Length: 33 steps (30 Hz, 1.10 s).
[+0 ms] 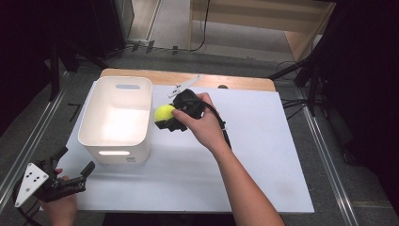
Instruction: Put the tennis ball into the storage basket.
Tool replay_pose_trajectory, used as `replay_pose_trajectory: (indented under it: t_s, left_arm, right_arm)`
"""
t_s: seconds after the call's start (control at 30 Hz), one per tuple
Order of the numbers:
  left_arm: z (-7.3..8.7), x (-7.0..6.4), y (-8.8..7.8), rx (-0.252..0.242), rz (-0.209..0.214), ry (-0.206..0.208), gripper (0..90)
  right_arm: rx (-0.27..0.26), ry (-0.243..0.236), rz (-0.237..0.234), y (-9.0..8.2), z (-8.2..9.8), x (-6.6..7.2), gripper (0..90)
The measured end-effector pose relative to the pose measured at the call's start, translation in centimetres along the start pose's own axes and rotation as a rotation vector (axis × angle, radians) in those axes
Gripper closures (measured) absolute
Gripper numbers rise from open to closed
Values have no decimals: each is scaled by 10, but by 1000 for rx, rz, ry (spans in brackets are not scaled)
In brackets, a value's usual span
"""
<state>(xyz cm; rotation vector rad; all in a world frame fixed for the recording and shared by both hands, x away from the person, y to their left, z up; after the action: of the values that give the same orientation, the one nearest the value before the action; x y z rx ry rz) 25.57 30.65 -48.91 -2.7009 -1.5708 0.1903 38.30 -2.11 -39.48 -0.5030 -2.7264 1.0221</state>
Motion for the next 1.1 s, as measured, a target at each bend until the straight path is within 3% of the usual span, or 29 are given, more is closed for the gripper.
replay_pose_trajectory:
  t_s: [1.1]
  left_arm:
    - [0,1,1,5,11,-17,0]
  right_arm:
    - [-3,-74,-47,27,-45,20,235]
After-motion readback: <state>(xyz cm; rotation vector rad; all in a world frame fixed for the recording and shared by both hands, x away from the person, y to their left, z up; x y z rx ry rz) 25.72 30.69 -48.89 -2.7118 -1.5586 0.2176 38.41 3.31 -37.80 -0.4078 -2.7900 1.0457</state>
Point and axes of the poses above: each handheld gripper's, and its own axes: y roughly forward along the jaws, z roughly out of its underside, x roughly to its left, the point moved 5 cm from there along y, roughly forward along the jaws, and after that the axes turned 6 degrees about -y, right-handed, at the moved point
